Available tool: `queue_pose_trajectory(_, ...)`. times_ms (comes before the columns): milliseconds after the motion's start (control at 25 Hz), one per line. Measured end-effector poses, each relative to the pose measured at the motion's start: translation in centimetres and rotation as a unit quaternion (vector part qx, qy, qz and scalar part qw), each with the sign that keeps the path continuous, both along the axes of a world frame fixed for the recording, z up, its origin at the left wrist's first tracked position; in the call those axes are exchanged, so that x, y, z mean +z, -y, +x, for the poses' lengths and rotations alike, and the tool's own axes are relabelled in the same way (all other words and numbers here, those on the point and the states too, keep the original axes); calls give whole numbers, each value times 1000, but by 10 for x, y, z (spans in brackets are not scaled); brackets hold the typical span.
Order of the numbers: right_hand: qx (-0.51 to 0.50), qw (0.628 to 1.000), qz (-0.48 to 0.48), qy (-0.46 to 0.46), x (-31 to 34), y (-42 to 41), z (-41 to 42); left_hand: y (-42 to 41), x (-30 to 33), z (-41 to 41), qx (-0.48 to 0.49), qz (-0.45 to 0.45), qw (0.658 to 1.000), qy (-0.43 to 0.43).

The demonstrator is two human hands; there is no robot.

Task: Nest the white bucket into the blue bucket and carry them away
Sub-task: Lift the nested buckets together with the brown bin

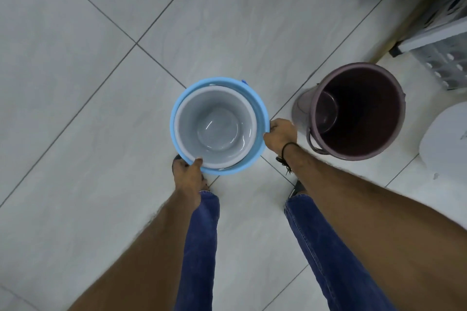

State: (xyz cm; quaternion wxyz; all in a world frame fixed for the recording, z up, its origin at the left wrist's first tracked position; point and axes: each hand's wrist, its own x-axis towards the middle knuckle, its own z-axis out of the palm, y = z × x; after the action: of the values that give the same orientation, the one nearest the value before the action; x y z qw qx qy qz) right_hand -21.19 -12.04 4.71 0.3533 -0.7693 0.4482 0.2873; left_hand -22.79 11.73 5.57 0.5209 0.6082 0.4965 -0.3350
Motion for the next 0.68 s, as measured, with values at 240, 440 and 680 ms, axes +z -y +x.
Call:
queue_pose_trajectory(240, 24, 999, -14, -17, 75, 31, 22, 18, 78, 54, -122, 54, 990, 50)
queue_pose_trajectory(440, -22, 999, 7, 29, 186, 76, 45, 48, 182, 112, -204, 53, 970, 121)
queue_pose_trajectory(680, -85, 994, 10, 69, 309, 160, 14, 133, 283, 115, -271, 16, 947, 173)
